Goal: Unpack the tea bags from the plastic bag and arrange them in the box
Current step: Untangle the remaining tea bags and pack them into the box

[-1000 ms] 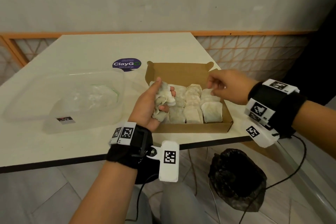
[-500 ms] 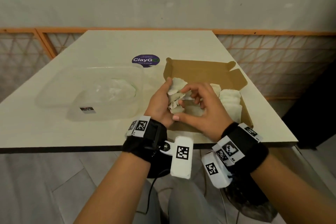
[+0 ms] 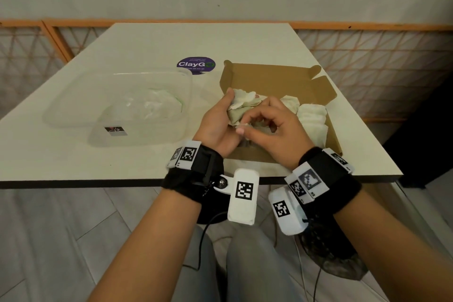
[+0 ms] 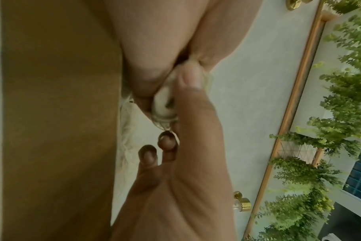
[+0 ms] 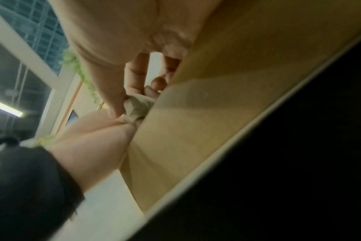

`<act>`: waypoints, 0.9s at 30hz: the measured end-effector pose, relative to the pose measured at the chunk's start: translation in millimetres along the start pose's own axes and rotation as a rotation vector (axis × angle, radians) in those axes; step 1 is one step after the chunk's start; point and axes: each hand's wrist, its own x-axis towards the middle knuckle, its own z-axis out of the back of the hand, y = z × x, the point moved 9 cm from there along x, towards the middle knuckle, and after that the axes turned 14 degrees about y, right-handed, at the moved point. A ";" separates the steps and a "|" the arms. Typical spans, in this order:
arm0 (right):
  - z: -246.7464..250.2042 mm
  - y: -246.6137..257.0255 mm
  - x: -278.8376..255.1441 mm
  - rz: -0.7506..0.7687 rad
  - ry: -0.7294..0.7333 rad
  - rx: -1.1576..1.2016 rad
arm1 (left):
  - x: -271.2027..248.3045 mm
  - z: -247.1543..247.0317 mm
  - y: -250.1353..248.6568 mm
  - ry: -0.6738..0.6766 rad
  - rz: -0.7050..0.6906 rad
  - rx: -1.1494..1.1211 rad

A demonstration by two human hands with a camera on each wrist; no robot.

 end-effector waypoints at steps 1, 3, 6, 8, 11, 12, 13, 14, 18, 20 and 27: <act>3.2 -0.4 0.6 -0.002 -0.009 0.063 | 0.4 -1.4 -1.4 0.017 -0.021 -0.018; 10.5 -4.3 1.9 -0.004 -0.030 0.238 | 2.7 -3.1 -3.1 0.050 -0.054 -0.037; 22.9 -21.4 1.5 -0.066 -0.130 0.527 | 6.0 -0.9 -3.8 0.069 -0.065 0.005; 26.0 -31.0 1.0 -0.104 -0.177 0.660 | 7.6 0.7 -3.8 0.070 -0.060 0.044; 24.9 -34.5 2.3 -0.142 -0.184 0.712 | 8.7 -0.3 -5.8 0.088 -0.054 0.205; 24.8 -34.6 2.8 -0.151 -0.188 0.708 | 8.3 -3.0 -6.3 0.110 -0.050 0.269; 25.2 -35.0 2.9 -0.159 -0.197 0.712 | 7.7 -6.6 -6.5 0.137 -0.051 0.318; 25.8 -35.9 2.4 -0.169 -0.210 0.725 | 6.9 -9.9 -6.6 0.163 -0.059 0.346; 25.5 -37.9 2.0 -0.207 -0.209 0.718 | 4.3 -10.4 -8.9 0.139 -0.091 0.358; 23.2 -39.1 2.3 -0.226 -0.185 0.698 | 4.5 -9.3 -9.5 0.122 -0.094 0.380; 24.5 -38.8 3.1 -0.196 -0.194 0.759 | 5.3 -8.8 -7.9 0.113 -0.080 0.325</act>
